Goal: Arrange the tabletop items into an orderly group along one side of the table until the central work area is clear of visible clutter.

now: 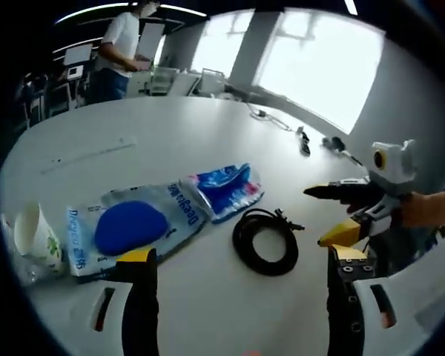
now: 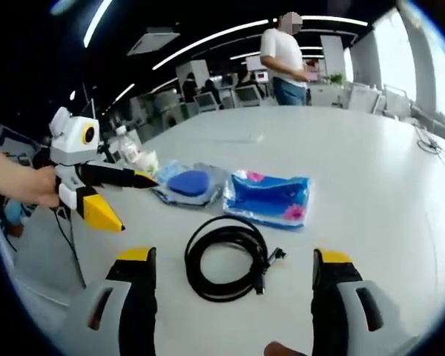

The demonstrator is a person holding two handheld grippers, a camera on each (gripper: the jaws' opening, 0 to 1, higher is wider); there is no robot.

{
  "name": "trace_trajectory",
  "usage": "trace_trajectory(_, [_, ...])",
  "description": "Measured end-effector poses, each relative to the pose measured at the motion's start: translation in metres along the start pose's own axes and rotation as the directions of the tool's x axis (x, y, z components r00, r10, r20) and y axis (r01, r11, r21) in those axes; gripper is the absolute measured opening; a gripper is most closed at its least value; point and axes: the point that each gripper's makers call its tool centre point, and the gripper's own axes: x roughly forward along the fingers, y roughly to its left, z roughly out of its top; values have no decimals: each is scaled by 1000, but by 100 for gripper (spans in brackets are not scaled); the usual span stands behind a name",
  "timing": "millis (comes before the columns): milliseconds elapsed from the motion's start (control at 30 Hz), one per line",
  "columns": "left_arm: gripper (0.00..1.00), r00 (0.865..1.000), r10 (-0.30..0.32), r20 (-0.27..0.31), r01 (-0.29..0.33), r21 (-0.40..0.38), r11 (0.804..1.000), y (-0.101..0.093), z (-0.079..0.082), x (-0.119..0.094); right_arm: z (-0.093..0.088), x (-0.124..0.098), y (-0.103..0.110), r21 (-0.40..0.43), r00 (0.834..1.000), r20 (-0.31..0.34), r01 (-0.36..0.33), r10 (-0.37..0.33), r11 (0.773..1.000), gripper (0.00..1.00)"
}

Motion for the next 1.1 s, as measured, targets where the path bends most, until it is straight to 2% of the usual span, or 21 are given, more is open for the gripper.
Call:
trace_trajectory(367, [90,1000,27,3,-27,-6,1000,15,-8,-29,7,-7,10,-24,1000,9,-4,4,1000,84])
trace_trajectory(800, [87,996,83,13,-82,-38,996,50,-24,-77,3,-19,17,-8,1000,12,29,-29,1000,82])
trace_trajectory(1100, [85,995,99,22,-98,-41,994,64,-31,-104,-1,-28,25,-24,999,7,42,-42,999,81])
